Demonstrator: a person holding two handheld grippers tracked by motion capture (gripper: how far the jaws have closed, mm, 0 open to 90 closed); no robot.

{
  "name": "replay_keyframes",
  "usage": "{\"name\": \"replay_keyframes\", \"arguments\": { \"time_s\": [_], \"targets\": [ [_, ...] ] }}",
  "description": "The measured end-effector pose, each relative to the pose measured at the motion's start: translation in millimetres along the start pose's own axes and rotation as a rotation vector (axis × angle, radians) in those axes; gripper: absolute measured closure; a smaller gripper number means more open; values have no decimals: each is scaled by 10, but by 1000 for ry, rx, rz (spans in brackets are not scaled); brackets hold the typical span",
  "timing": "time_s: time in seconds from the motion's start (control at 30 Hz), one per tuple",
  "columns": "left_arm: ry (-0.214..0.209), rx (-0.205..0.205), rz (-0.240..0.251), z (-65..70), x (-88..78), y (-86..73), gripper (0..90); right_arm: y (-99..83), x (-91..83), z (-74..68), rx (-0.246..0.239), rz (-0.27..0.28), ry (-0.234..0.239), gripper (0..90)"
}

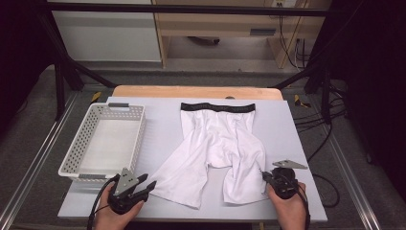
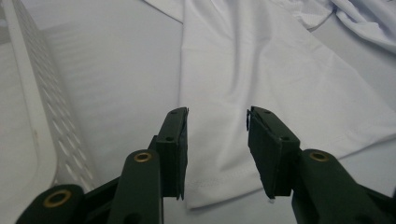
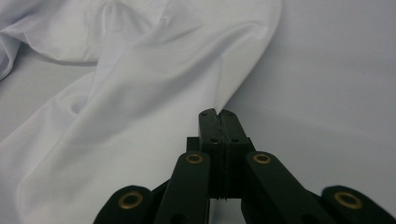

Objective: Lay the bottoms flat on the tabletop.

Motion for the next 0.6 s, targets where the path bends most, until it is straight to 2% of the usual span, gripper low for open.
{"name": "replay_keyframes", "arguments": {
  "time_s": [0.2, 0.37, 0.4, 0.47, 0.57, 0.6],
  "targets": [
    [-1, 6, -2, 11, 5, -3, 576, -84, -245, 276, 66, 27, -44, 900],
    [1, 4, 0, 7, 5, -1, 575, -185, -317, 447, 101, 11, -78, 894],
    [2, 4, 0, 6, 5, -1, 575, -197, -325, 471, 107, 12, -83, 857],
    [1, 3, 2, 6, 5, 1, 574, -172, -366, 491, 105, 48, -99, 726],
    [-1, 4, 0, 12, 8, -2, 572, -109, -405, 408, 78, 93, -89, 630],
    [-2, 4, -1, 15, 10, -3, 572, -80, -399, 337, 53, 104, -77, 617]
  ]
}}
Point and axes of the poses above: each handheld gripper's, and its own axes: x roughly forward along the jaws, y roughly out of its top, z roughly to its right, the point moved 7 cm from there along x, roughly forward along the jaws, and after that the axes turned 14 degrees about y, right-handed, at the moved point
